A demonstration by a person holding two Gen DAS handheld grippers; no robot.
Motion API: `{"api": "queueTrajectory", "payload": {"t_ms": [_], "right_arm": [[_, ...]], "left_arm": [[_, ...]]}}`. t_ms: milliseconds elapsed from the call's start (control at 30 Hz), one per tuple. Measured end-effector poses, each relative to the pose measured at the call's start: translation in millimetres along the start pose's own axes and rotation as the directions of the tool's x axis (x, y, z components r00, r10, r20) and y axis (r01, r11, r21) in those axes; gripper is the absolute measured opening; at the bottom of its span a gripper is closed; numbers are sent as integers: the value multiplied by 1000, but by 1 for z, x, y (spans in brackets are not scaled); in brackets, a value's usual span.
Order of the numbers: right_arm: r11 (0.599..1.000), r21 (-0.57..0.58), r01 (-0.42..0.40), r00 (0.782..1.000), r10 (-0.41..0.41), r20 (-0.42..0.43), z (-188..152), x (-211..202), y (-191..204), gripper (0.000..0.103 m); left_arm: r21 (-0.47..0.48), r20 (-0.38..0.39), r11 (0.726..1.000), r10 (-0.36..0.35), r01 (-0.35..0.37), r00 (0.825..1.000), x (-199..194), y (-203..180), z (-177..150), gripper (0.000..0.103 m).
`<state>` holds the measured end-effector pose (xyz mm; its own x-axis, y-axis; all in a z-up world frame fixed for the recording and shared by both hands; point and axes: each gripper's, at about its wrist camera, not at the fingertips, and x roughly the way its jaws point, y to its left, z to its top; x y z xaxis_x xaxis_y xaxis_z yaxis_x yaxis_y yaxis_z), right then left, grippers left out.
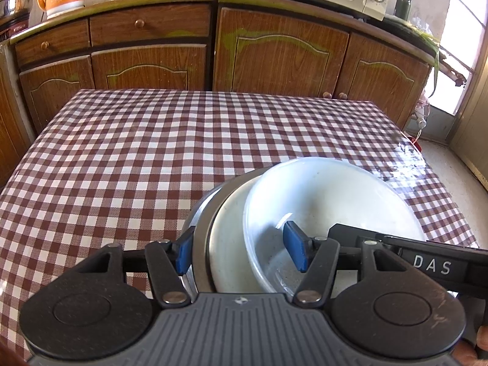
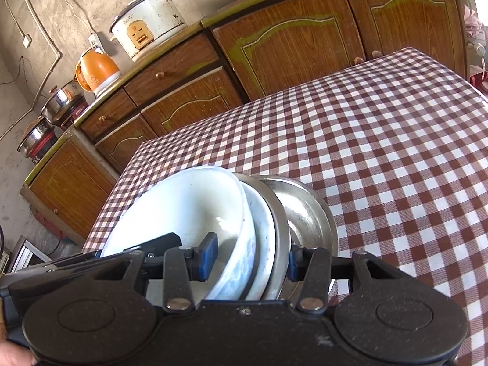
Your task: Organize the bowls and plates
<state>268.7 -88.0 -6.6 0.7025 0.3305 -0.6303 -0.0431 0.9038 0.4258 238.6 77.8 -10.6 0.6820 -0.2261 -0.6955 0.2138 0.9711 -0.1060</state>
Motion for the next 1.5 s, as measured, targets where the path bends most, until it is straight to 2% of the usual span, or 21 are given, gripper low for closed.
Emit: {"api": "queueTrajectory", "payload": {"t_ms": [533,767,867,933,1033,1100,1233,1333,1467,1500], "right_arm": [[1000,0,28,999,-28,-42,-11,30,-15,54],[999,-7,34,999,-34,-41,-14,36,-19,54],[999,-18,41,998,-42,-39,-11,37,-19,58],[997,-51,57,998,-57,-1,-9,32,-15,61],[993,-95,76,997,-75,12,-4,28,-8,64],[990,-103,96,995,-94,29,-1,22,-6,65],[984,-101,145,988,-138,72,0,5,-3,66],[980,-117,161,983,-148,112,-2,-17,4,72],[967,-184,177,978,-151,144,-11,-46,19,77],[960,-207,188,976,-160,146,-14,-53,22,77]], "left_arm": [[-29,-61,999,-31,29,998,46,7,-8,61],[-32,-47,999,-33,32,998,50,8,-8,61],[-12,-34,1000,-27,26,999,49,5,-9,63],[14,-28,1000,-6,6,1000,54,-3,-6,64],[-13,-35,1000,0,-1,999,53,-2,-4,64],[-7,-30,1000,29,-29,999,49,-1,-4,70],[-14,-23,998,61,-61,998,33,4,-4,74],[-22,-8,996,85,-85,996,15,5,-4,81],[-23,5,994,105,-105,994,-15,0,-9,88],[-30,7,994,107,-107,994,-23,-2,-12,92]]}}
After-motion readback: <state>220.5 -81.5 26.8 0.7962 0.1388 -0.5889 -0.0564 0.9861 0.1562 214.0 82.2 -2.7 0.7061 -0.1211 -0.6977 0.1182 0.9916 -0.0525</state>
